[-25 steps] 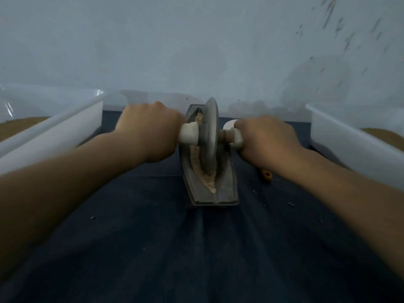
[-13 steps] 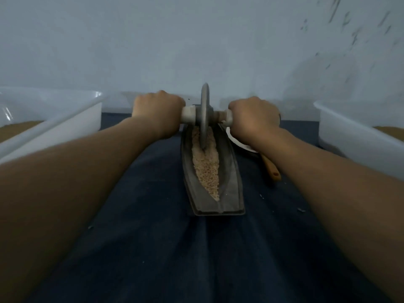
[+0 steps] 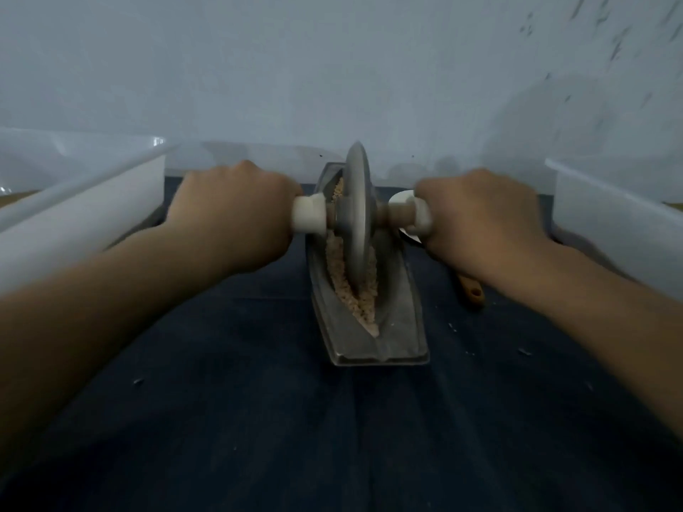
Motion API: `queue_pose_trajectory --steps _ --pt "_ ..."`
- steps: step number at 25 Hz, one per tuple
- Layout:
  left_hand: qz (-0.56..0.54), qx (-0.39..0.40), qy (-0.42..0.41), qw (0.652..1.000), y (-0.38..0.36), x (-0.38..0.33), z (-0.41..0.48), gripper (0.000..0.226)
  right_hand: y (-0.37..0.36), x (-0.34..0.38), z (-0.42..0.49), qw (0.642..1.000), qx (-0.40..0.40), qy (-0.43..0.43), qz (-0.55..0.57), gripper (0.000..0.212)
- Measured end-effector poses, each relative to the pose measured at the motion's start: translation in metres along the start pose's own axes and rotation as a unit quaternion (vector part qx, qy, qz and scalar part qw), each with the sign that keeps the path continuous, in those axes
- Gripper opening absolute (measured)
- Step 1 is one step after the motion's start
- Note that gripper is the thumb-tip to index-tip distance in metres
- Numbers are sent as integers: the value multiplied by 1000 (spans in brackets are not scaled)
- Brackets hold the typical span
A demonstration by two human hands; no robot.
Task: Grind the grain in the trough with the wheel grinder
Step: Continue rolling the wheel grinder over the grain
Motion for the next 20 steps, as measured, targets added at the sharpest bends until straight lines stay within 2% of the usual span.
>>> queue_pose_trajectory --steps 3,6,8,11,12,13,14,15,17,18,20 --pt "-16 33 24 999 -7 9 48 15 -33 17 46 992 94 -74 39 26" --pt "-16 62 10 998 9 5 53 18 -29 6 37 989 131 -60 32 25" --pt "-14 50 -20 998 16 -3 20 14 -14 -7 6 995 99 -18 17 22" --pt "-35 -63 -87 994 39 1 -28 8 1 -23 -19 998 9 48 34 3" --pt "-32 -90 -104 990 42 4 -33 9 3 -22 -20 998 4 53 21 11" --pt "-26 -90 -101 990 41 5 -33 9 0 -21 -19 997 17 62 30 17" --pt "-14 -75 -83 994 36 4 -27 8 -2 -18 -14 998 41 45 14 15" --pt "-6 -52 -59 997 26 0 -19 6 -9 -14 -6 999 27 39 10 4" --pt "27 -25 -9 999 1 -5 10 6 -20 2 12 1000 -1 -2 -30 28" --pt "23 -18 16 999 -8 -3 28 9 -24 10 25 999 29 -41 1 29" --pt "-5 5 36 999 -5 3 55 15 -29 21 44 992 97 -76 30 15"
Point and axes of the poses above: each hand's wrist, its own z-axis towards the middle knuckle, its own y-axis out of the back of the hand, x = y × z, the point moved 2 cm from there along z, towards the middle knuckle, and after that the axes turned 14 degrees about -y, right-handed, at the moved point
